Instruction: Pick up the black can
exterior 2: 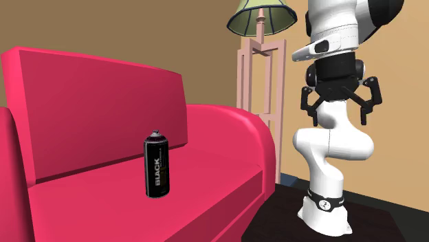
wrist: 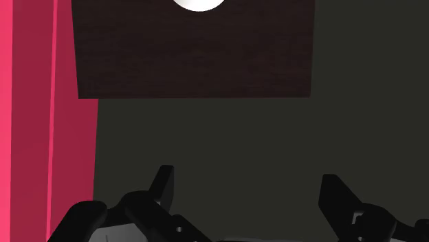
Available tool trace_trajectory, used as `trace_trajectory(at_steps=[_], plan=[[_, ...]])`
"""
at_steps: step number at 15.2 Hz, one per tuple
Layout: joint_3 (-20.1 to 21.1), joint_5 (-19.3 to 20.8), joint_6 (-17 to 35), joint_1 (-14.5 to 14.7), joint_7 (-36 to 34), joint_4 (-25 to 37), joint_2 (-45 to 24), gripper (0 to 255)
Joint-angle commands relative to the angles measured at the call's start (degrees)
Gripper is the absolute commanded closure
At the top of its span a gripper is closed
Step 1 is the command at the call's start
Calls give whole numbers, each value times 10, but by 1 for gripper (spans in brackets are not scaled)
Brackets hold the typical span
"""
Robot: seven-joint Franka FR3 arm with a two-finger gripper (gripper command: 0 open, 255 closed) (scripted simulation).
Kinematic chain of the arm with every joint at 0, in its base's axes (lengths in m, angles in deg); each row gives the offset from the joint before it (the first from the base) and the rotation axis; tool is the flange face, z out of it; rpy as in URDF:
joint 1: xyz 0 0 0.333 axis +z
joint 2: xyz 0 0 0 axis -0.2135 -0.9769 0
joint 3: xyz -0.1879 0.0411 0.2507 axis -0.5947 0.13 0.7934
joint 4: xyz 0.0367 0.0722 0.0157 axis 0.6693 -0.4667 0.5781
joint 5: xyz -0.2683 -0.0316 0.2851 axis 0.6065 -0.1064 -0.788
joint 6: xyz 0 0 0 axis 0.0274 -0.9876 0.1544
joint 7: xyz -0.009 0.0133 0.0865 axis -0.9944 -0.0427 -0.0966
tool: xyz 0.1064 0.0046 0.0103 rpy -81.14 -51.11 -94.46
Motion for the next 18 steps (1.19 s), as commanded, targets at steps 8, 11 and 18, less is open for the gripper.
trace_trajectory(at_steps=[8,11,18], plan=[[-82,71,65,-20,111,1,-29,0],[-117,94,96,-26,158,12,-52,0],[-202,122,169,-29,267,61,-127,0]])
